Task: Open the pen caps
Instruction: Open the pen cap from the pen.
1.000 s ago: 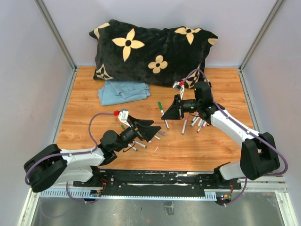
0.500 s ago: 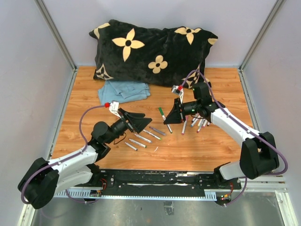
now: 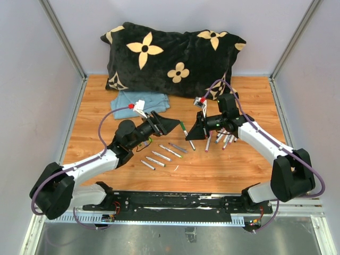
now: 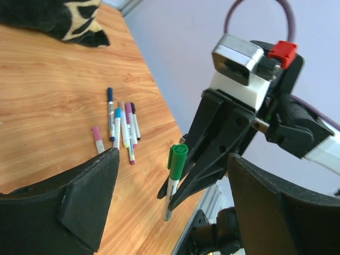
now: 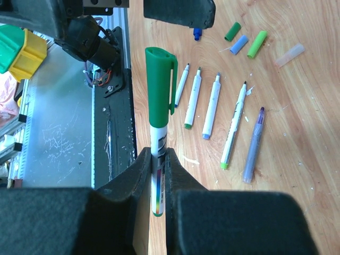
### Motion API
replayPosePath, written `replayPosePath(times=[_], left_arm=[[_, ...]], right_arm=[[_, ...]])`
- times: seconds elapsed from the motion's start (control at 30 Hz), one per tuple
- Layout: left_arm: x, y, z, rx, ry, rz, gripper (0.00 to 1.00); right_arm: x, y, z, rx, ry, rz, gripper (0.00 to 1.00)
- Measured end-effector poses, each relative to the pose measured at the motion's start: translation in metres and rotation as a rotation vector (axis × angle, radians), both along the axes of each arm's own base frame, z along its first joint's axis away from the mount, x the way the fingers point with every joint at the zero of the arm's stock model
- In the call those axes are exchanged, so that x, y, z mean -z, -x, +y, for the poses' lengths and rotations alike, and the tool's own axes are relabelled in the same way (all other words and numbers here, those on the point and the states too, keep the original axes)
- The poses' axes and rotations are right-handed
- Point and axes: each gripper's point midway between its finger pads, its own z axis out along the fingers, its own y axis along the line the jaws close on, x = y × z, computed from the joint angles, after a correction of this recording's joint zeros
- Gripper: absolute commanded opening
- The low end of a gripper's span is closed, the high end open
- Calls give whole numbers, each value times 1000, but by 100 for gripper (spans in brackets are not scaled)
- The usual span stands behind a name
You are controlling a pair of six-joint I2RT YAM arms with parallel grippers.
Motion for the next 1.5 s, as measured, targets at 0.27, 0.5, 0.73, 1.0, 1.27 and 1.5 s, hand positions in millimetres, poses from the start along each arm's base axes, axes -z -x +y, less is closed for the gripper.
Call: replayPosePath(times=[0.27, 0.5, 0.73, 1.0, 1.27, 1.5], left_arm=[[-8, -8, -28, -136, -119, 99, 54], [23, -27, -31, -222, -230, 223, 40], [28, -26, -38, -211, -256, 249, 32], [27, -23, -42, -184, -246, 252, 0], [35, -15, -40, -160, -212, 228, 0], [22, -10, -33, -161, -165, 181, 0]], right_arm=[[2, -7, 0, 23, 19, -8, 2], [3, -9, -1, 34, 28, -10, 2], [7, -9, -2, 48, 47, 2, 2], [9, -10, -3, 57, 59, 8, 12], [5, -9, -1, 46, 36, 12, 29], [3, -7, 3, 21, 8, 44, 29]])
